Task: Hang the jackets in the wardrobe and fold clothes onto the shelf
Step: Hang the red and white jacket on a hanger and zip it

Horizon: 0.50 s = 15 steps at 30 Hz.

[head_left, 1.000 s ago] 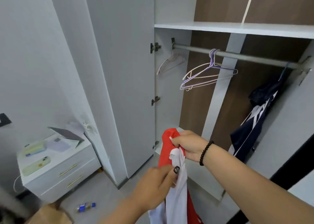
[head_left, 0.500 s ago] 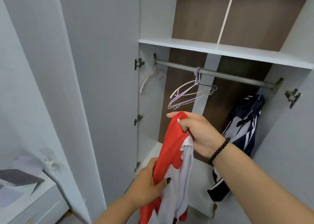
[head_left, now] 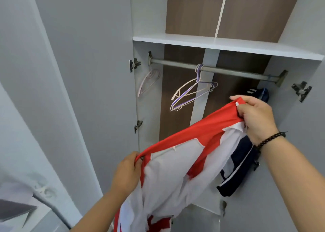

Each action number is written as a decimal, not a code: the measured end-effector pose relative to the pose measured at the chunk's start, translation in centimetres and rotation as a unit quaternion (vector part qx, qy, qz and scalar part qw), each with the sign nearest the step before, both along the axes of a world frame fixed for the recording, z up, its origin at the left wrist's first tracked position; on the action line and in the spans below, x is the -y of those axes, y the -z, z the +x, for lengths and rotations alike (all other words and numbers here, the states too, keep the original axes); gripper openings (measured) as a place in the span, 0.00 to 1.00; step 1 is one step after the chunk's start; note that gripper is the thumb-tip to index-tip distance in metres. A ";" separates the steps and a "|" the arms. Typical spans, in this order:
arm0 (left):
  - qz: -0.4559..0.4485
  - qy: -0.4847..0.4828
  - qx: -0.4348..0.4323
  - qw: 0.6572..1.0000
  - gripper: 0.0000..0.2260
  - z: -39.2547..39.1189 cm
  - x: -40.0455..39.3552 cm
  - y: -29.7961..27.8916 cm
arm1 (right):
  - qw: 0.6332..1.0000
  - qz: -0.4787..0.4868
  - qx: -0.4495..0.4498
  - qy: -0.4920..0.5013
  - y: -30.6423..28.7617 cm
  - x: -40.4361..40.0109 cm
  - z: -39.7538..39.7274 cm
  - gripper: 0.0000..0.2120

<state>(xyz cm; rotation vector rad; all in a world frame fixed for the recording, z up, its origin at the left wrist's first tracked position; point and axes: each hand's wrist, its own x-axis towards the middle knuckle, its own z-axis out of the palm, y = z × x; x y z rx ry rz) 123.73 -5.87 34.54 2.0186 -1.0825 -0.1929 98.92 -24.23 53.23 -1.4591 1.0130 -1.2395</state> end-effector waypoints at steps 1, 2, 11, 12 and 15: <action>-0.012 -0.008 -0.010 1.000 0.09 0.7 0.2 -0.4 | 1.000 -0.019 -0.015 0.015 0.3 0.7 -0.1 0.18; -0.029 -0.015 -0.024 0.999 0.09 1.3 0.5 -0.9 | 0.999 -0.035 -0.025 0.029 0.8 1.4 -0.1 0.17; -0.155 -0.025 -0.050 0.986 0.12 4.4 7.0 -8.1 | 0.993 0.024 -0.111 0.026 6.9 8.5 3.0 0.11; -0.169 -0.013 -0.050 0.984 0.12 4.3 8.1 -8.9 | 0.992 0.024 -0.121 0.016 7.5 9.0 3.9 0.12; -0.189 0.020 -0.035 0.981 0.13 3.7 11.7 -10.5 | 0.990 0.039 -0.130 -0.032 8.6 11.1 6.4 0.11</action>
